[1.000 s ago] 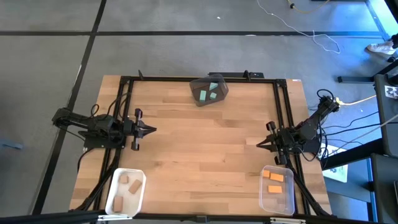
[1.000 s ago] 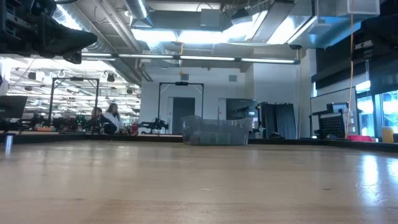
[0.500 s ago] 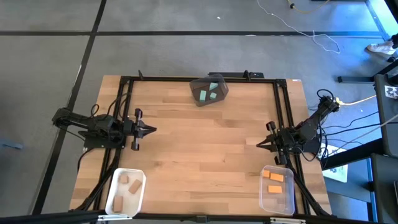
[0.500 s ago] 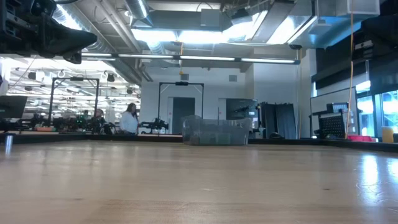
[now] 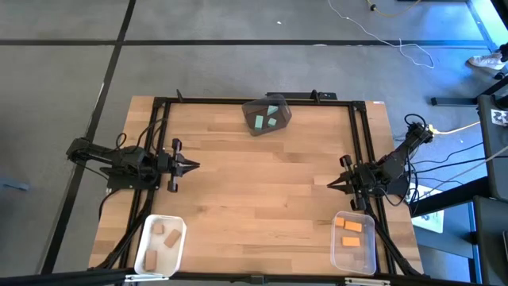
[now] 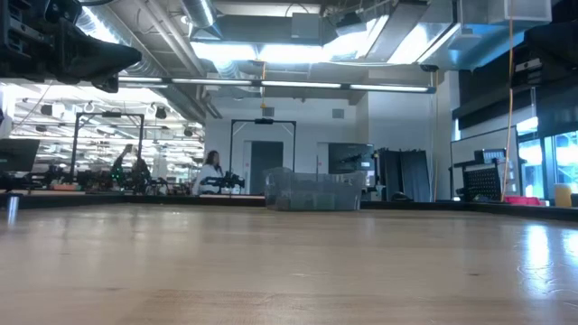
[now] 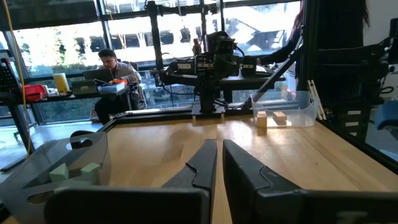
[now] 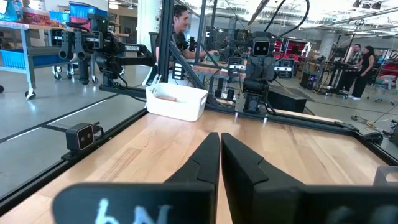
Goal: Sort & place blocks by color
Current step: Return to Home Position
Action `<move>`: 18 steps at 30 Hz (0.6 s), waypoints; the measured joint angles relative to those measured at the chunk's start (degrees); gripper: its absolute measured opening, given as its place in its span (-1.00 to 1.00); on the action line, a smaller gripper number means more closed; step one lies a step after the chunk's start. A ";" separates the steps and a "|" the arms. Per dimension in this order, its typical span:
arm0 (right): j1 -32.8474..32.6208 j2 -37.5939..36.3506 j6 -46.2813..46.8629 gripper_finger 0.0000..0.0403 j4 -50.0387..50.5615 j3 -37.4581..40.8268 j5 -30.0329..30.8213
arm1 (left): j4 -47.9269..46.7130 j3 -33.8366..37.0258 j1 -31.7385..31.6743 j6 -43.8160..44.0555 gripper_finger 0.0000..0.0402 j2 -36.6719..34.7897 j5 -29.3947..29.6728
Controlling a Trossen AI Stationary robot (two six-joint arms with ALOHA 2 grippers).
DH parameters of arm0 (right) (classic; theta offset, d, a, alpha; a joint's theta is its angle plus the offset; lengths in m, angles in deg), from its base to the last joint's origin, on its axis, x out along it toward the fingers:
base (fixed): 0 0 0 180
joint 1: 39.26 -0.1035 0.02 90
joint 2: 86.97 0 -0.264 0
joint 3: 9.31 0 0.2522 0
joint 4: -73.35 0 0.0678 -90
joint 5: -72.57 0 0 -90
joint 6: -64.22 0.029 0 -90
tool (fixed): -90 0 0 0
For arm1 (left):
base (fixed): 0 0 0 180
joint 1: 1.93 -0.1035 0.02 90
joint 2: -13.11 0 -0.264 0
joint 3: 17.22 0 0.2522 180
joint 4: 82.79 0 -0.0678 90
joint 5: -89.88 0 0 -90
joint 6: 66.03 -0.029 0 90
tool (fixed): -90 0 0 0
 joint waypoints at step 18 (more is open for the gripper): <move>0.01 0.00 0.00 -0.91 0.00 0.00 -0.02 | 0.00 0.00 0.02 0.01 -0.98 0.00 0.00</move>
